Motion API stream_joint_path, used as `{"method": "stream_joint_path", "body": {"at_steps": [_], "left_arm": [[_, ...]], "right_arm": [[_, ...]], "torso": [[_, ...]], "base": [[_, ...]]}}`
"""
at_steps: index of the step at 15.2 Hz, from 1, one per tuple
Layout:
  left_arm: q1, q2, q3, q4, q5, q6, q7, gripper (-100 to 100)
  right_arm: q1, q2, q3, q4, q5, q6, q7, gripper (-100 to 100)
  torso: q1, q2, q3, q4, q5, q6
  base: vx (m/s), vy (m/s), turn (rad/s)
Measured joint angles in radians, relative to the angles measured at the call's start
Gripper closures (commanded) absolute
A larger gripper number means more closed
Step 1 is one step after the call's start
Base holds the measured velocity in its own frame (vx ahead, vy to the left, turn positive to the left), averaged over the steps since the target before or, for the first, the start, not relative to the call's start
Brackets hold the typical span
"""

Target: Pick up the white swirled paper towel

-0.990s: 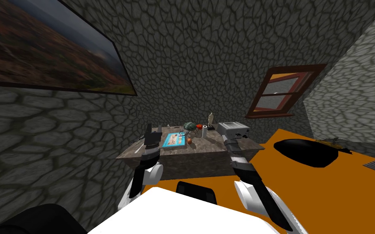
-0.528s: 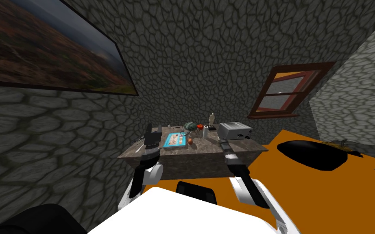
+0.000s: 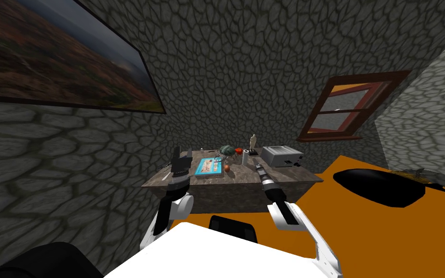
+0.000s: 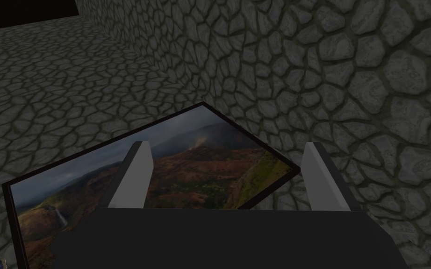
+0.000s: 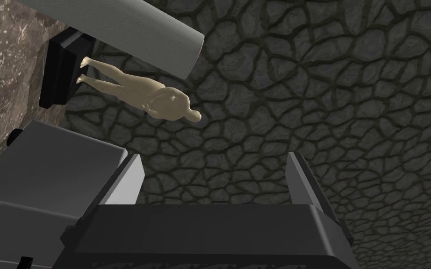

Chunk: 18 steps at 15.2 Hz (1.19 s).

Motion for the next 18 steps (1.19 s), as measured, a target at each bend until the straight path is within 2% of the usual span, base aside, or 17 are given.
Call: {"method": "stream_joint_path", "body": {"at_steps": [4, 9, 12, 16, 18], "left_arm": [[0.000, 0.000, 0.000, 0.000, 0.000, 0.000, 0.000, 0], [0.000, 0.000, 0.000, 0.000, 0.000, 0.000, 0.000, 0], [0.000, 0.000, 0.000, 0.000, 0.000, 0.000, 0.000, 0], [0.000, 0.000, 0.000, 0.000, 0.000, 0.000, 0.000, 0], [0.000, 0.000, 0.000, 0.000, 0.000, 0.000, 0.000, 0]], "right_arm": [[-0.030, 0.003, 0.017, 0.050, 0.077, 0.054, -0.004, -100], [-0.097, -0.002, 0.037, 0.133, 0.178, 0.138, -0.017, -100], [-0.122, 0.004, 0.048, 0.173, 0.239, 0.180, -0.021, -100], [-0.164, 0.002, 0.070, 0.225, 0.324, 0.257, -0.030, -100], [-0.197, 0.001, 0.077, 0.267, 0.365, 0.294, -0.037, -100]], "torso": [[0.000, 0.000, 0.000, 0.000, 0.000, 0.000], [0.000, 0.000, 0.000, 0.000, 0.000, 0.000], [0.000, 0.000, 0.000, 0.000, 0.000, 0.000], [0.000, 0.000, 0.000, 0.000, 0.000, 0.000], [0.000, 0.000, 0.000, 0.000, 0.000, 0.000]], "base": [[0.008, 0.012, 0.029], [0.010, 0.015, 0.034], [0.011, 0.015, 0.025], [0.011, 0.017, 0.033], [0.009, 0.012, 0.026]]}}
